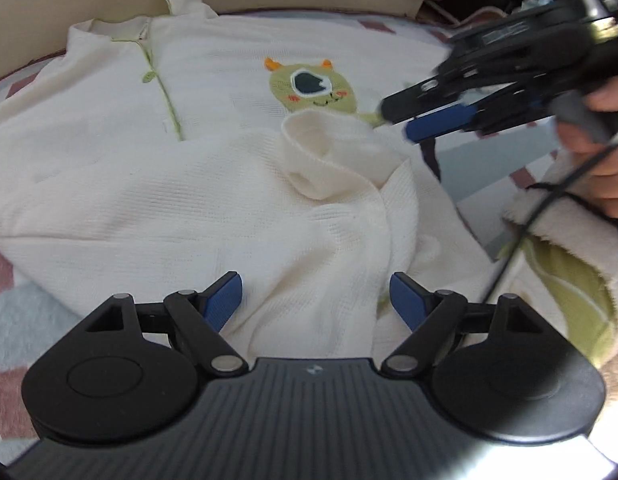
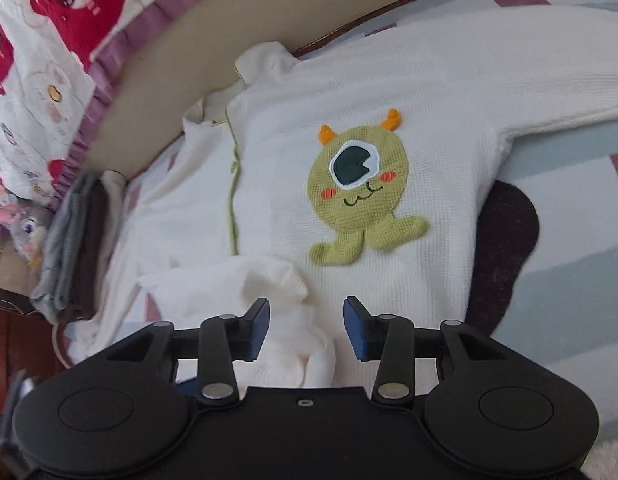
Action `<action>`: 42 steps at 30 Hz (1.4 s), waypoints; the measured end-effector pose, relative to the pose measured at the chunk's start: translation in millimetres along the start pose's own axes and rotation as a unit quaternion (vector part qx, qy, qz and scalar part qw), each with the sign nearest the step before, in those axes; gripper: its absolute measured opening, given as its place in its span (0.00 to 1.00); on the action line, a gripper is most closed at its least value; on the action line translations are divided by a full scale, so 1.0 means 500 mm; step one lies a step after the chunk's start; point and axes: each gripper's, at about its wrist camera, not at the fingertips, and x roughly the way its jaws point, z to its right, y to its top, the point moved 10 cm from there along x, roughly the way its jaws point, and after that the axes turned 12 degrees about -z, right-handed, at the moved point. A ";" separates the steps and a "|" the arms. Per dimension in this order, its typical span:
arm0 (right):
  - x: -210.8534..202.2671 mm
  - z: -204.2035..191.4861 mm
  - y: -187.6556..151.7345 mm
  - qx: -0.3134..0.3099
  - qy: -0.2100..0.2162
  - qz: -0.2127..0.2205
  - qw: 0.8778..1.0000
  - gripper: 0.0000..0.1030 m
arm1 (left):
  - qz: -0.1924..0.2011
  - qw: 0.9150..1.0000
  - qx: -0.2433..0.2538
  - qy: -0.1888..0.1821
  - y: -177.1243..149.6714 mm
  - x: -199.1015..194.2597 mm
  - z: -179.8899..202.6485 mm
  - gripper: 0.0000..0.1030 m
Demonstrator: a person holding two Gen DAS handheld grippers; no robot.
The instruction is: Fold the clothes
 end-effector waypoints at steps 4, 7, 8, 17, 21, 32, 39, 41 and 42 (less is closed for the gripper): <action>0.003 0.002 -0.011 0.017 0.050 -0.015 0.998 0.46 | -0.008 1.000 -0.007 0.026 -0.003 0.026 -0.016 0.41; 0.035 0.003 -0.016 0.016 0.045 -0.042 0.998 0.46 | 0.013 0.998 -0.026 0.058 -0.006 -0.005 -0.041 0.05; 0.047 0.003 -0.019 0.015 0.042 -0.053 0.998 0.46 | 0.020 0.997 -0.036 0.066 -0.008 -0.018 -0.051 0.05; 0.104 0.014 -0.007 0.002 -0.018 -0.063 0.998 0.46 | 0.081 0.951 -0.224 0.197 -0.074 -0.149 -0.206 0.04; 0.112 0.021 0.006 -0.004 -0.017 -0.051 0.999 0.17 | 0.043 0.954 -0.240 0.174 -0.097 -0.125 -0.227 0.09; 0.100 -0.035 0.004 -0.054 0.022 -0.039 0.998 0.07 | 0.019 0.970 -0.059 0.236 0.007 -0.041 -0.161 0.70; 0.073 -0.047 -0.014 -0.071 0.013 -0.054 0.996 0.11 | 0.130 0.958 -0.097 0.237 0.014 -0.195 -0.141 0.03; 0.040 -0.065 -0.039 -0.101 -0.004 -0.077 0.992 0.19 | 0.174 0.944 -0.123 0.254 -0.001 -0.294 -0.142 0.03; 0.023 -0.074 -0.051 -0.116 -0.012 -0.089 0.989 0.30 | 0.187 0.938 -0.134 0.261 -0.014 -0.338 -0.147 0.03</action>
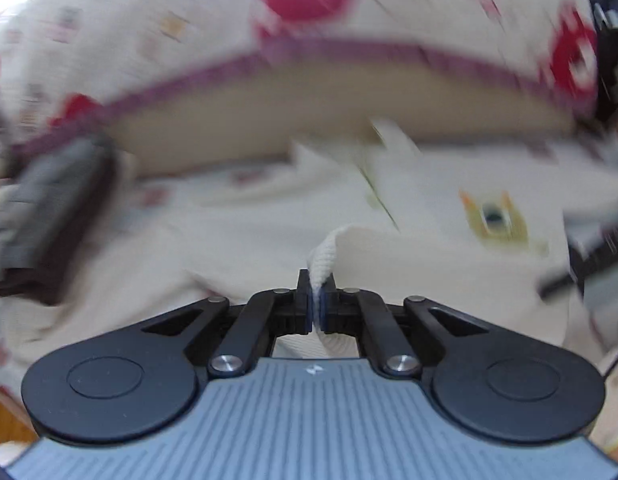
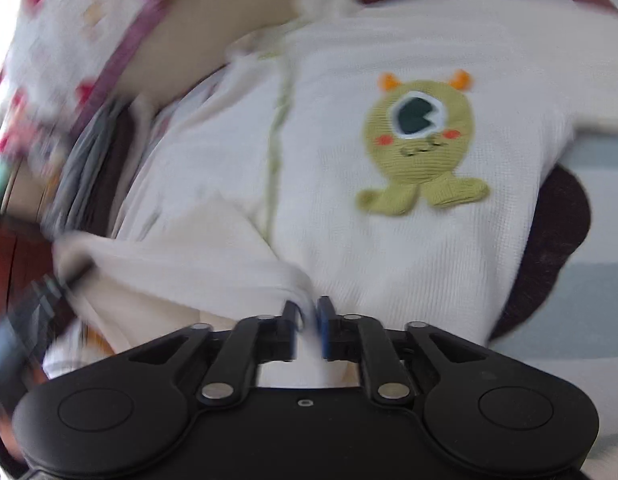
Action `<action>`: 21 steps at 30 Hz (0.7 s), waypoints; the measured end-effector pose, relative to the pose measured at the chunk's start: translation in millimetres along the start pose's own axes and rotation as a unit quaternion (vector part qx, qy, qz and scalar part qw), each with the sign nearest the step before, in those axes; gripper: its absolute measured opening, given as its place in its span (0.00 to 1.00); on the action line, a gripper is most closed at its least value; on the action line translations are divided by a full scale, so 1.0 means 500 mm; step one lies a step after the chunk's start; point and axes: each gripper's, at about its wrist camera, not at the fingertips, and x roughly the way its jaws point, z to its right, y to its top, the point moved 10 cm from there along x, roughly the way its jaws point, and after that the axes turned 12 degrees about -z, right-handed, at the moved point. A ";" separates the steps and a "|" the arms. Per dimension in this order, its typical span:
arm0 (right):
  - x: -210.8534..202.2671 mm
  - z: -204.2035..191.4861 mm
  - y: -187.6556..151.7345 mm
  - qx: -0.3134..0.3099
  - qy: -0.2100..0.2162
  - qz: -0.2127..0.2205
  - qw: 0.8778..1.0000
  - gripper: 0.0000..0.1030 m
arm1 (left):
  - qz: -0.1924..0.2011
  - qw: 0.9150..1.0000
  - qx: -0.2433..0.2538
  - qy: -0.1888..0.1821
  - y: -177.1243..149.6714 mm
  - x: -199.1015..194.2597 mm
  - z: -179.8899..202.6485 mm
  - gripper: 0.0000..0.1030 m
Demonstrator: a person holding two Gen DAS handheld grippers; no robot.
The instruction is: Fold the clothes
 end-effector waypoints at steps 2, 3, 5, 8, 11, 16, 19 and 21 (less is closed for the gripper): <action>-0.041 -0.034 -0.026 -0.065 -0.019 -0.012 0.998 0.57 | 0.015 0.999 -0.022 0.025 0.002 -0.056 -0.056 0.03; -0.061 -0.048 -0.039 -0.099 -0.031 -0.015 0.994 0.57 | 0.016 0.998 -0.032 0.042 -0.005 -0.069 -0.083 0.03; -0.082 -0.049 -0.068 -0.133 -0.054 -0.046 0.989 0.57 | 0.008 0.996 -0.057 0.069 -0.031 -0.076 -0.132 0.03; -0.093 -0.023 -0.099 -0.145 -0.075 -0.097 0.982 0.57 | -0.014 0.991 -0.101 0.092 -0.075 -0.062 -0.183 0.03; -0.077 0.008 -0.124 -0.138 -0.099 -0.152 0.974 0.57 | -0.036 0.986 -0.119 0.115 -0.109 -0.036 -0.212 0.03; -0.015 0.063 -0.143 -0.053 -0.120 -0.224 0.966 0.57 | -0.028 0.987 -0.107 0.116 -0.112 -0.030 -0.200 0.03; 0.015 0.073 -0.142 -0.019 -0.117 -0.233 0.965 0.58 | -0.018 0.988 -0.105 0.116 -0.107 -0.041 -0.199 0.03; 0.028 0.066 -0.135 -0.014 -0.102 -0.220 0.970 0.59 | -0.016 0.988 -0.110 0.110 -0.107 -0.042 -0.201 0.03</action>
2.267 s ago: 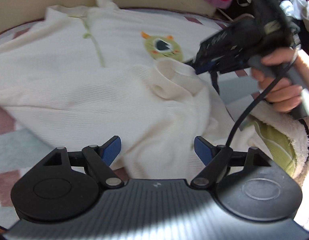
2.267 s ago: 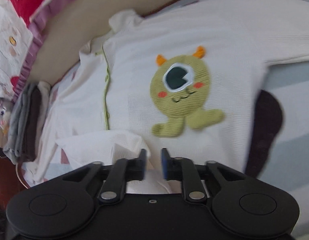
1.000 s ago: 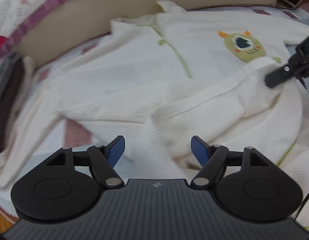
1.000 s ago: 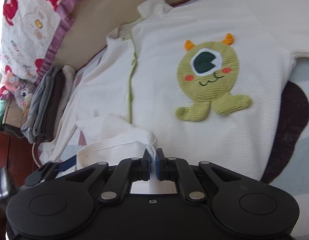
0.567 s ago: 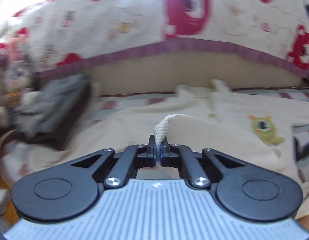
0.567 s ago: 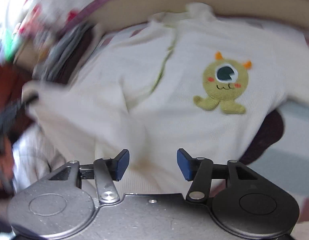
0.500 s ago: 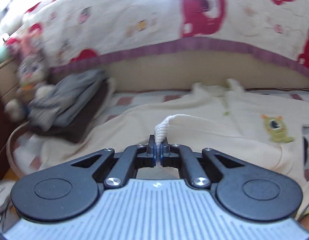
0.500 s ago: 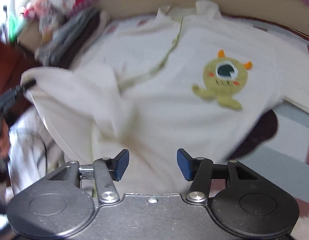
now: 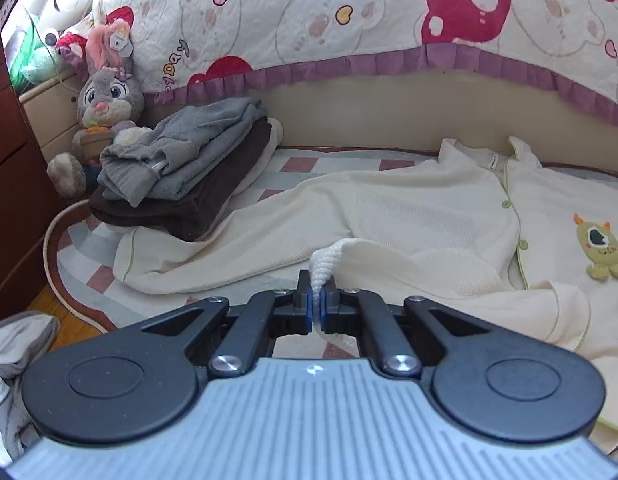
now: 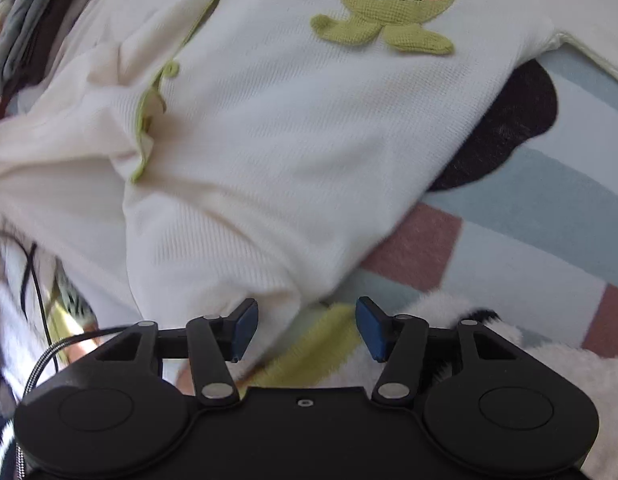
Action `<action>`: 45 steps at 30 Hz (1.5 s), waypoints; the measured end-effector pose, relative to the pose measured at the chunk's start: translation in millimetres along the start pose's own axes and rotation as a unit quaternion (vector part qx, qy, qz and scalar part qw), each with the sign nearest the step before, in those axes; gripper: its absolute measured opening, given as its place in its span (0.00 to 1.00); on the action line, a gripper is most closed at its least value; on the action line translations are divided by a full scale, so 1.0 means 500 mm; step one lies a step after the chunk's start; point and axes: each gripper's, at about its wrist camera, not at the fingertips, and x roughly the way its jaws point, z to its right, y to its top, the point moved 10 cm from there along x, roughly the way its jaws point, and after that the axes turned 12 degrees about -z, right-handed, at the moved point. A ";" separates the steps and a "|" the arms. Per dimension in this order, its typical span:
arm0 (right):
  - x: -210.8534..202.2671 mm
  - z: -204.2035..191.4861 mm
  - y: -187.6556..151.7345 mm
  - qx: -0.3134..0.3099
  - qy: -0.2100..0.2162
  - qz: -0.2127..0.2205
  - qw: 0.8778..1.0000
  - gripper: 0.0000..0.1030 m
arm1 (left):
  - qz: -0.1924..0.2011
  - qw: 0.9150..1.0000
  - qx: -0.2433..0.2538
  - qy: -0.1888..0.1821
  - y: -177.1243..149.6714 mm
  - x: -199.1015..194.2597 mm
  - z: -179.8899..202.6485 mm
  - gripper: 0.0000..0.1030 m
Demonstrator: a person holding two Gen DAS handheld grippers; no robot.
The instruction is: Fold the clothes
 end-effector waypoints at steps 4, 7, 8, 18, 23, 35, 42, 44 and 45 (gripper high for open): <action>0.027 -0.030 0.013 -0.014 0.046 0.018 0.999 0.22 | -0.003 1.000 -0.005 -0.011 -0.004 0.012 0.002 0.03; 0.018 -0.050 0.005 -0.054 0.001 0.060 0.997 0.06 | -0.001 1.000 0.002 -0.013 0.003 0.017 0.005 0.03; -0.011 -0.058 -0.003 -0.074 -0.027 0.089 0.993 0.05 | 0.003 1.000 0.006 -0.015 0.010 0.013 0.005 0.03; -0.457 -0.033 -0.268 -0.031 -0.204 0.389 0.898 0.04 | 0.013 0.996 -0.069 -0.056 0.013 -0.122 -0.119 0.03; -0.413 0.008 -0.335 0.008 -0.245 0.375 0.894 0.03 | -0.009 1.000 -0.011 -0.018 -0.035 -0.139 -0.116 0.03; -0.308 -0.074 -0.221 -0.030 -0.079 0.367 0.926 0.05 | -0.119 0.989 0.085 0.029 -0.122 -0.102 -0.077 0.11; -0.277 -0.128 -0.164 -0.074 -0.017 0.323 0.943 0.05 | -0.031 0.986 0.138 -0.094 -0.037 -0.187 -0.004 0.47; -0.280 -0.157 -0.145 -0.085 0.024 0.318 0.944 0.06 | -0.011 0.980 0.144 -0.137 -0.001 -0.193 0.028 0.51; -0.279 -0.174 -0.132 -0.093 0.043 0.316 0.943 0.06 | -0.009 0.977 0.148 -0.156 0.012 -0.187 0.047 0.57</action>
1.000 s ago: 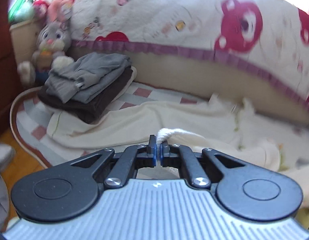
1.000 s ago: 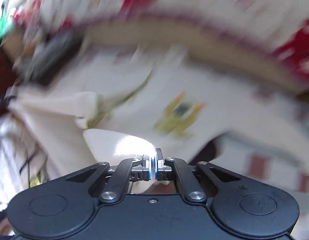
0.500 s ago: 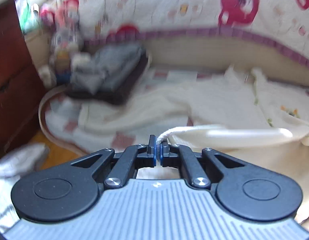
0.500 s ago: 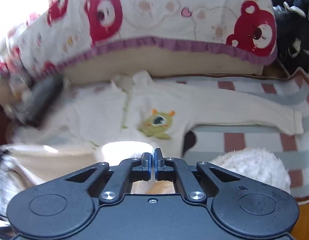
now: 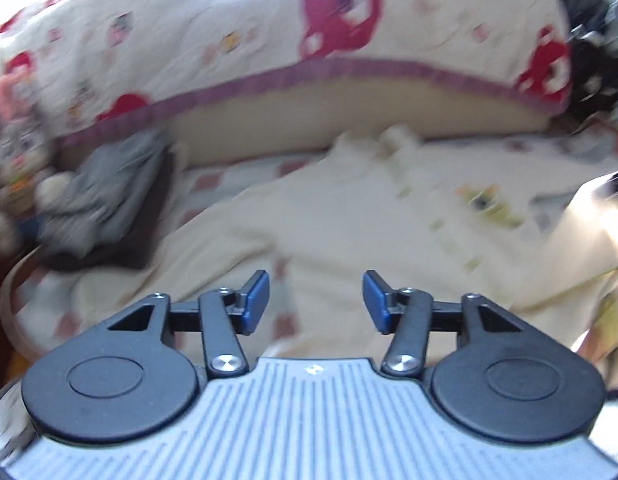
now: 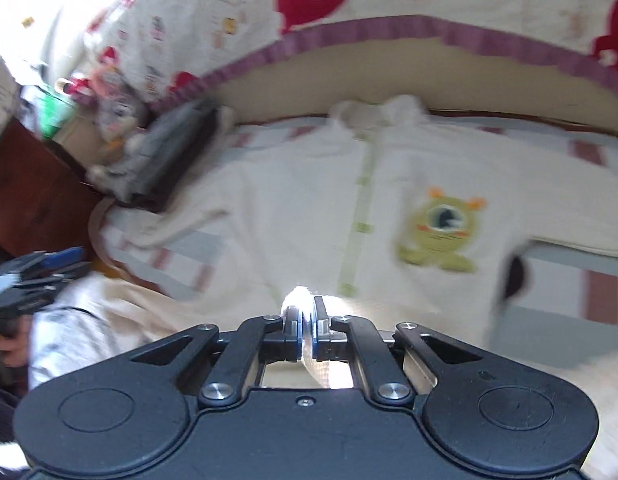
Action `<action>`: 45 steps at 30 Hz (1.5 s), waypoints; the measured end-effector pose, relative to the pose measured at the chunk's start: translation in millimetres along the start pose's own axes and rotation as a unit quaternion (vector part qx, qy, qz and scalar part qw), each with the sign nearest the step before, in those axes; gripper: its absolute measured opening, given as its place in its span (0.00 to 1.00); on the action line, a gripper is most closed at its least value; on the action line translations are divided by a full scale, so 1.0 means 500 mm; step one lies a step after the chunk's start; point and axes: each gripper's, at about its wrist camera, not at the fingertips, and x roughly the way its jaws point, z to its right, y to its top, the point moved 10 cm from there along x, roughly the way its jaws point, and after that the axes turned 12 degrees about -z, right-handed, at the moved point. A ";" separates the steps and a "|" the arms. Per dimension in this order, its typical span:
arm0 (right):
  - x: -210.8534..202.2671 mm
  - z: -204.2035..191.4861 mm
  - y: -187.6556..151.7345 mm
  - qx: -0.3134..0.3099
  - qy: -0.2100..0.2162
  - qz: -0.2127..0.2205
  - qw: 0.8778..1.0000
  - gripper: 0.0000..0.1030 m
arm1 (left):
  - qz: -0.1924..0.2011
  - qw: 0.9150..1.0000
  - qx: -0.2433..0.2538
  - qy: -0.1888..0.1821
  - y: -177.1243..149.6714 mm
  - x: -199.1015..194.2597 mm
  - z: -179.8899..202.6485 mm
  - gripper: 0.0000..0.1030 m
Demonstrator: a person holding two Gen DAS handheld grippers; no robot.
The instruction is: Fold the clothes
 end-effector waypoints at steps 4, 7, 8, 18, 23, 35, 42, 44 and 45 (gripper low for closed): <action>0.091 -0.037 0.032 0.006 0.034 -0.033 0.999 0.07 | -0.017 0.995 0.014 -0.097 0.040 0.094 0.077 0.62; 0.149 -0.047 0.042 0.005 0.030 -0.055 0.998 0.07 | -0.042 0.979 0.042 -0.193 0.041 0.177 0.176 0.62; 0.162 -0.049 0.046 0.007 0.031 -0.060 0.998 0.07 | -0.052 0.971 0.058 -0.224 0.035 0.200 0.215 0.63; 0.157 -0.010 0.017 0.072 0.098 -0.098 0.988 0.08 | -0.066 0.936 0.156 -0.308 0.008 0.305 0.439 0.63; 0.159 0.004 -0.019 0.065 0.079 -0.122 0.987 0.22 | -0.037 0.936 0.185 -0.298 0.003 0.283 0.441 0.07; 0.118 0.028 -0.135 -0.035 -0.075 -0.151 0.985 0.61 | -0.066 0.947 0.104 -0.296 0.017 0.314 0.379 0.06; 0.095 0.044 -0.114 -0.064 -0.200 -0.114 0.971 0.03 | -0.060 0.964 0.177 -0.187 0.014 0.248 0.288 0.10; 0.036 0.038 -0.118 -0.052 -0.190 -0.097 0.976 0.03 | -0.068 0.975 0.164 -0.132 0.022 0.232 0.198 0.22; 0.006 0.035 -0.120 -0.046 -0.184 -0.089 0.978 0.03 | -0.076 0.980 0.150 -0.106 0.026 0.227 0.149 0.40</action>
